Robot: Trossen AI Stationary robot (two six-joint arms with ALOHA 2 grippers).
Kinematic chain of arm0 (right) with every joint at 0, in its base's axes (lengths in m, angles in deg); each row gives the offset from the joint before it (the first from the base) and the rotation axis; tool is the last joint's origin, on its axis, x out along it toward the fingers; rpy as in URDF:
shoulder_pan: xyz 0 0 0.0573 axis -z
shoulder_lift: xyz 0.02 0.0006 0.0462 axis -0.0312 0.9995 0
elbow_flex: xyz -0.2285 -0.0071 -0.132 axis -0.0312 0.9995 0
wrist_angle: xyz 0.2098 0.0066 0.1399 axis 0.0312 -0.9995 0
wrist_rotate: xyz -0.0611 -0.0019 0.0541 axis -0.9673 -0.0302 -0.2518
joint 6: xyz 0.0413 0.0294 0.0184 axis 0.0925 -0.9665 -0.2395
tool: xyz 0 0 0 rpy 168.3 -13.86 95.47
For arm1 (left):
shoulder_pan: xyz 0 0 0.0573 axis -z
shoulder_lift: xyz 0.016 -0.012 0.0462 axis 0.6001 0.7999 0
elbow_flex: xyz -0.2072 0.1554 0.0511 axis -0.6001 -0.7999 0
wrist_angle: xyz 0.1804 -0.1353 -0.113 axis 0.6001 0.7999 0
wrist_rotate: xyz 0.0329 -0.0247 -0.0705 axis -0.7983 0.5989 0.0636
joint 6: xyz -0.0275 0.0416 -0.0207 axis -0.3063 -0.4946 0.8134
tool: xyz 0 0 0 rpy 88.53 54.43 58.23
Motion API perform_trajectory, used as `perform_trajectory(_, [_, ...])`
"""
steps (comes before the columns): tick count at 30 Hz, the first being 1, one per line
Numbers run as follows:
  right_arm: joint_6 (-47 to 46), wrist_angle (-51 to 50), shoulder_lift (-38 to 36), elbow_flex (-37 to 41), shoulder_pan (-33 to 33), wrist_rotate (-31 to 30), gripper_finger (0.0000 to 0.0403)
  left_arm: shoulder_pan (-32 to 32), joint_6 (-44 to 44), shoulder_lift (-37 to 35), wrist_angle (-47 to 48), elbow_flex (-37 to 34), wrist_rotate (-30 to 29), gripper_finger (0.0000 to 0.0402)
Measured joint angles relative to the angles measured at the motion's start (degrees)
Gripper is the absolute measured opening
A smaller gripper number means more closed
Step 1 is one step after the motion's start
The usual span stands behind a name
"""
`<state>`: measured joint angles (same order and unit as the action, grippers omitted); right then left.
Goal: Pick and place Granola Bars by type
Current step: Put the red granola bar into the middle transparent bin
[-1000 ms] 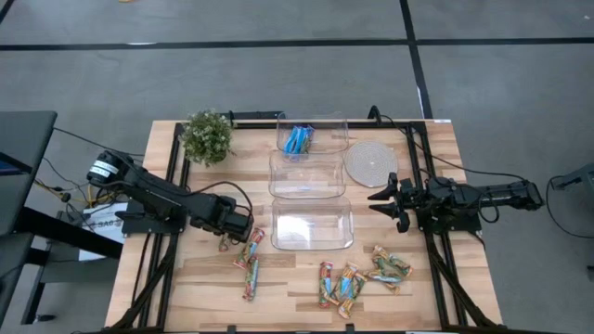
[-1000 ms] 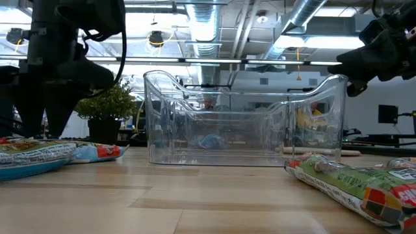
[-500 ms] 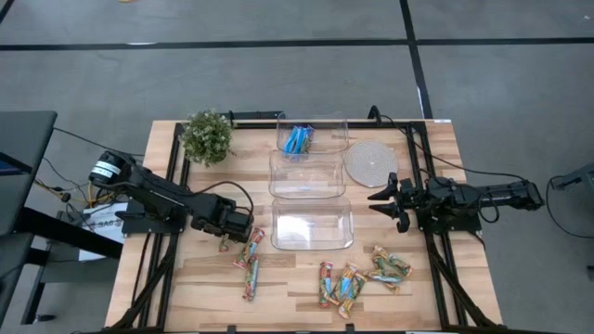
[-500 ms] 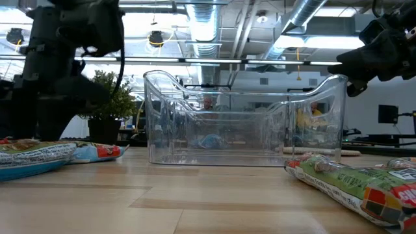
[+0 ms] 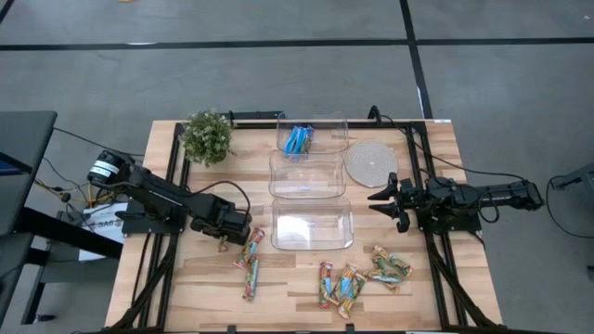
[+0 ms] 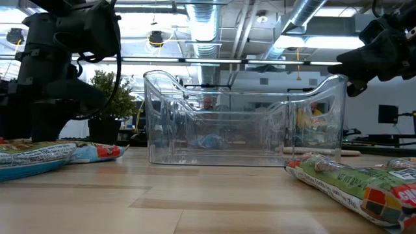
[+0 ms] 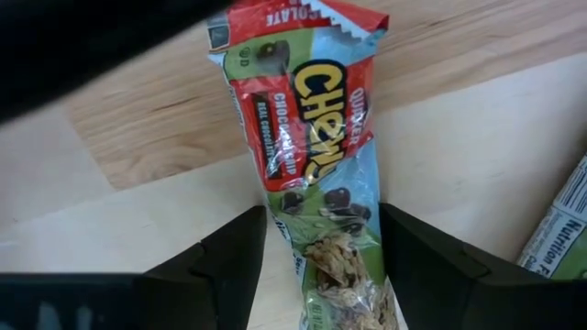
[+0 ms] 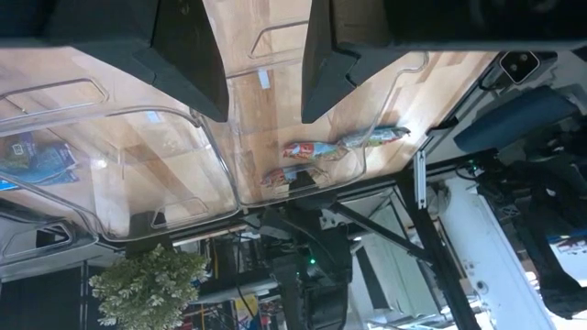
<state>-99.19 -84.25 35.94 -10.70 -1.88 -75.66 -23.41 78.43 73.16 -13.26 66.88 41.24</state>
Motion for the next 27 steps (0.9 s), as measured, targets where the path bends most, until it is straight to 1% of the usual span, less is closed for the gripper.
perform_trajectory(3, [0.0,0.0,0.0,0.0,0.0,0.0,0.0133,0.0,-1.0,0.0,0.0,0.0,0.0,0.0190])
perform_trajectory(10, [0.0,0.0,0.0,0.0,0.0,0.0,0.0134,0.0,-1.6,0.0,0.1,-0.1,-0.3,0.0126])
perform_trajectory(14, [0.0,0.0,0.0,0.0,0.0,0.0,0.0133,0.0,-2.4,0.1,0.1,0.2,-0.5,0.0099])
perform_trajectory(20, [0.0,0.0,0.0,0.0,0.0,0.0,0.0134,0.0,-3.7,0.0,0.0,1.4,-2.0,0.0076])
perform_trajectory(23, [0.0,0.0,0.0,0.0,0.0,0.0,0.0134,-0.1,-3.8,-0.4,-2.4,2.0,-5.5,0.0068])
perform_trajectory(27, [0.0,0.0,0.0,0.0,0.0,0.0,0.0133,-0.1,-3.3,-2.4,-4.1,2.1,-8.4,0.0060])
